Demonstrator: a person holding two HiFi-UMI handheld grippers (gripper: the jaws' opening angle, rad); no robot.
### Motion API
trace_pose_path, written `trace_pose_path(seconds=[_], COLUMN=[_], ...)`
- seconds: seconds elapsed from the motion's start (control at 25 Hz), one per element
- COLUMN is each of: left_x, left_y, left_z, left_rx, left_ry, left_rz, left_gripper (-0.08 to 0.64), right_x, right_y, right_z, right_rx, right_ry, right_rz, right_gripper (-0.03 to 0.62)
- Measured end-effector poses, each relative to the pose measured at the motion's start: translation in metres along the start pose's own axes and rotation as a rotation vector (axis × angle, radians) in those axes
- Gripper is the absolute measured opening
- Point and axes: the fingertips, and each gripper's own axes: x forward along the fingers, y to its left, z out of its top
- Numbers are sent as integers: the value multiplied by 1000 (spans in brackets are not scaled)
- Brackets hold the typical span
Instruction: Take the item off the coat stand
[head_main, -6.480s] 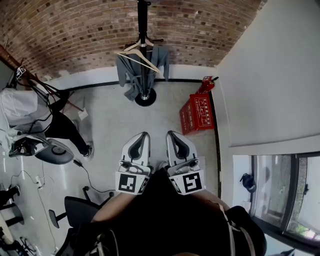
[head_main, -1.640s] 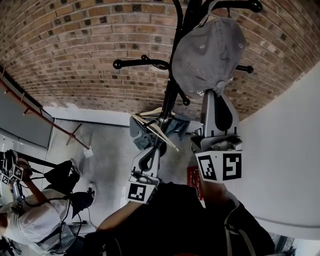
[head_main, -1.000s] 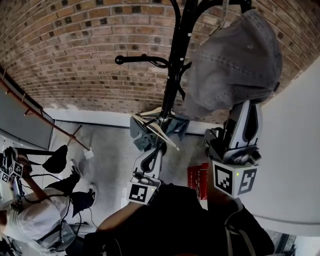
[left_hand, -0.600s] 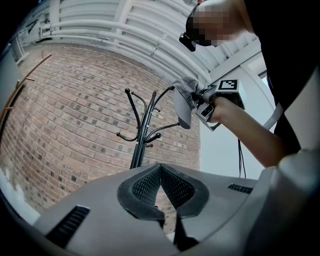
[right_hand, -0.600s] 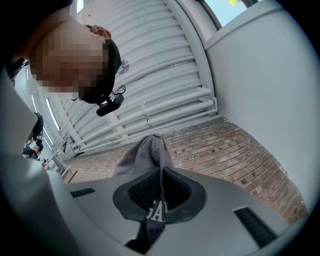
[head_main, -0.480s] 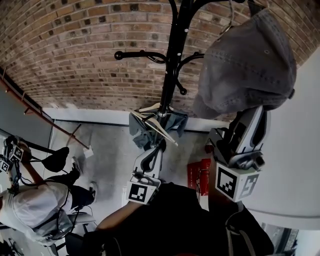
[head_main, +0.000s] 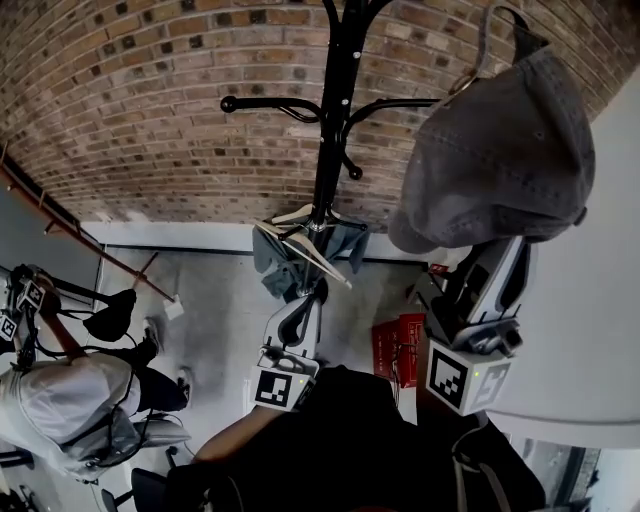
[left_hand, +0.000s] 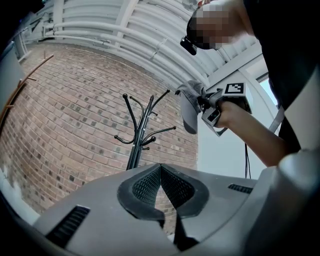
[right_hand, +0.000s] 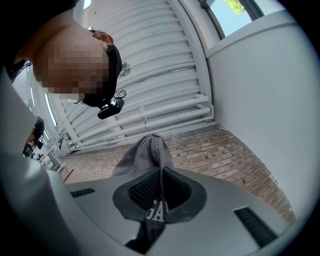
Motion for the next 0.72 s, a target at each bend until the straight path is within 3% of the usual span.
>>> trace_pose_path(seconds=[0.44, 0.6, 0.72], left_x=[-7, -12, -13], left_y=[1, -4, -6], left_z=[3, -5, -5], left_rx=[-11, 61, 59], left_ry=[-35, -12, -9], left_rz=[16, -11, -16], left_gripper=[17, 17, 17], right_x=[-86, -121, -133], right_y=[17, 33, 40], right_z=[-81, -109, -118], right_rx=[38, 96, 93], right_ry=[311, 410, 441], right_rz=[-9, 8, 18], right_gripper=[26, 26, 26])
